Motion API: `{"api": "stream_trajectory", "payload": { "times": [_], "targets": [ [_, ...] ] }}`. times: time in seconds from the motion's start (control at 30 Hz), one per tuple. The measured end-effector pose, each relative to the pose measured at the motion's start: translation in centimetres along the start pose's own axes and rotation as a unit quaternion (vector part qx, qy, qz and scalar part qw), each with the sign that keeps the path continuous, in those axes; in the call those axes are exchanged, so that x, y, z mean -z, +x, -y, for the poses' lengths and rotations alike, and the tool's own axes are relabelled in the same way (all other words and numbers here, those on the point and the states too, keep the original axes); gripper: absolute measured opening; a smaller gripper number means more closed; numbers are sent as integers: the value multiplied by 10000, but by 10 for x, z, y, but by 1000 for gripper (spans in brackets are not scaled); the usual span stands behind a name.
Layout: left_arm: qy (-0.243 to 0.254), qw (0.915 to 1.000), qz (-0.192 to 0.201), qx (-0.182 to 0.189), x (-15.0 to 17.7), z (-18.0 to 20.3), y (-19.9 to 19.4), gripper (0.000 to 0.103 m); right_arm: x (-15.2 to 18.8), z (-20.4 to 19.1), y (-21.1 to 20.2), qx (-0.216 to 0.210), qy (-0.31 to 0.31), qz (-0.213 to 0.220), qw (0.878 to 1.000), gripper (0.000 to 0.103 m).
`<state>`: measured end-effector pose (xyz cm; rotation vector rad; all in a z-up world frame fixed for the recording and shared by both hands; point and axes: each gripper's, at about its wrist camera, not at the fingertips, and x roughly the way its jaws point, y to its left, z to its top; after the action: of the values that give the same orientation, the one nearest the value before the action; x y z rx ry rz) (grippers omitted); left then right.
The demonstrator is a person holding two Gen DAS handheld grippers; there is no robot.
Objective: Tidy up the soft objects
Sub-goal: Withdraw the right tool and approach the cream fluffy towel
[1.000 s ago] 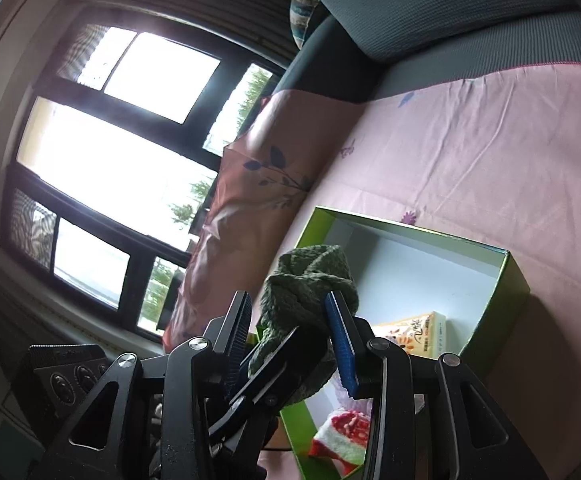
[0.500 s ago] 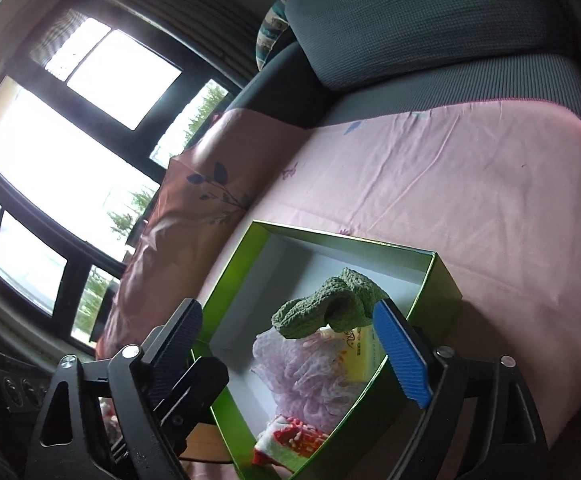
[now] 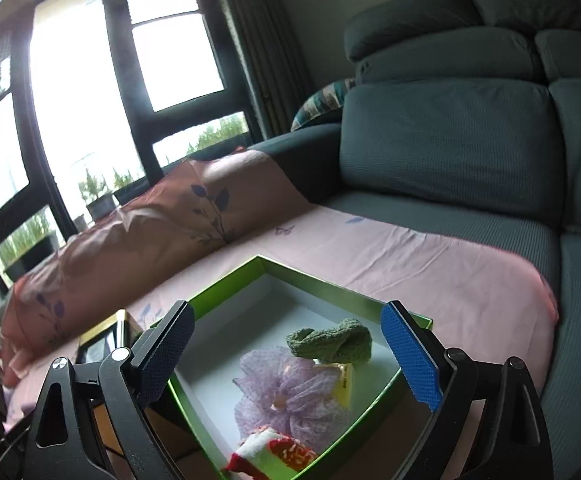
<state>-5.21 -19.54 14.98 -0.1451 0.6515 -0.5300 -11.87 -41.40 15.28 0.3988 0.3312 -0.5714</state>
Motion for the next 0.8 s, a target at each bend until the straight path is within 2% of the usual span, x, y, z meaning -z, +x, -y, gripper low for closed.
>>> {"api": "stream_trajectory", "payload": {
  "times": [0.07,0.17,0.27,0.33,0.4,0.53,0.6,0.7,0.8],
  "targets": [
    [40,9993,-109,-368,5,-20,-7,102,1,-13,-2,-252,-226,-110,9994,95],
    [443,9942,-278,-940,15,-47,-14,102,5,-32,-2,-601,-454,-423,9963,95],
    [675,9839,-271,-1631,26,-73,-24,102,12,-54,-5,-754,-723,-481,9934,95],
    [694,9767,-58,-2030,36,-91,-37,102,16,-69,-9,-856,-1018,-556,9896,95],
    [544,9751,163,-2145,44,-107,-48,102,20,-84,-16,-1024,-1249,-510,9856,95],
    [-155,9811,398,-1887,54,-141,-68,102,33,-115,-27,-1598,-1541,-598,9732,95],
    [-467,9806,520,-1831,56,-156,-75,102,39,-132,-29,-1851,-1588,-827,9663,95],
    [-568,9738,538,-2134,59,-172,-81,102,55,-155,-32,-2096,-1630,-1171,9570,95],
    [-547,9656,399,-2512,63,-189,-83,102,78,-181,-35,-2254,-1964,-1402,9439,95]
  ]
}}
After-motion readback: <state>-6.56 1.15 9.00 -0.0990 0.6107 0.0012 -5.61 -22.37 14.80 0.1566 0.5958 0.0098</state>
